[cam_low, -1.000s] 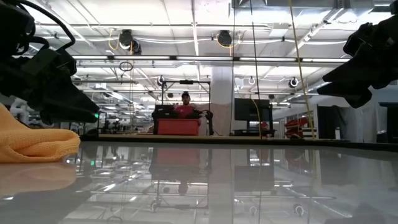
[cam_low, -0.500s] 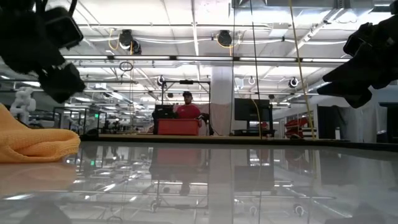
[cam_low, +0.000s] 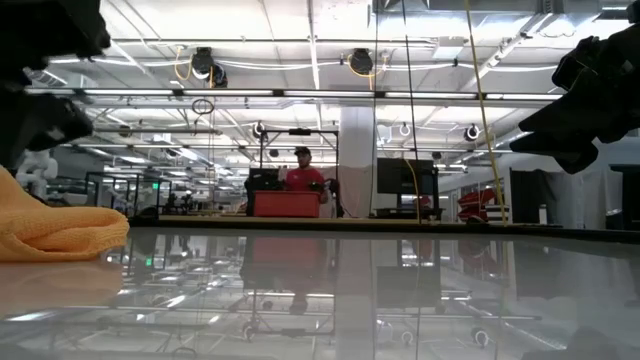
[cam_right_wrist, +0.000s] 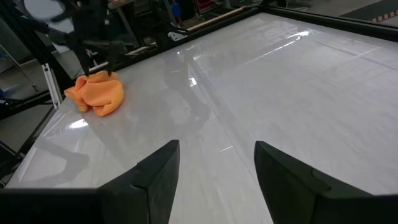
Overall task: Roll towel
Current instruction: Fold the orange towel
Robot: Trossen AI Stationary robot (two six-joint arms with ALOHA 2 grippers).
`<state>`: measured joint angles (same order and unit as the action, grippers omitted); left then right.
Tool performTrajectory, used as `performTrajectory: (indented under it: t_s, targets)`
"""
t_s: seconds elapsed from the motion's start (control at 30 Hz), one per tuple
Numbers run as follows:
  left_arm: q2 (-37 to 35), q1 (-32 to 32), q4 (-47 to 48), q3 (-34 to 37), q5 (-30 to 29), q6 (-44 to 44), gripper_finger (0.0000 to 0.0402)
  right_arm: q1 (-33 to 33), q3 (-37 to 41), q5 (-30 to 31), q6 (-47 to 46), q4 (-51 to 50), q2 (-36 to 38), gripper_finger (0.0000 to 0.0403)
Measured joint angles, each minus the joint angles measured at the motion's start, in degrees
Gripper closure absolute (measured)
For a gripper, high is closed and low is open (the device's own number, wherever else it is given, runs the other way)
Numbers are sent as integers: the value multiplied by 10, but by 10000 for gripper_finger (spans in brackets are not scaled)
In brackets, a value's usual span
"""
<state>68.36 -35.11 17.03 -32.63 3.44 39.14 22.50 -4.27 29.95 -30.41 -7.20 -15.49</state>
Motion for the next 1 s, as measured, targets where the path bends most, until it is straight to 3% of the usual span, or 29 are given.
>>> performTrajectory:
  t_s: [0.27,0.33,0.53,0.77,1.0]
  targets:
    - [113,-6,-17,-42,-13,-38,181,0,0,0,0,0,0,204]
    - [131,-6,-10,-55,-11,-53,216,0,0,0,0,0,0,204]
    - [147,-6,-13,-73,9,-85,383,0,0,0,0,0,0,204]
    - [148,-5,-32,-105,-49,-131,396,0,0,0,0,-1,-1,204]
    - [148,42,-31,-201,-196,-341,398,0,0,0,0,-1,-1,204]
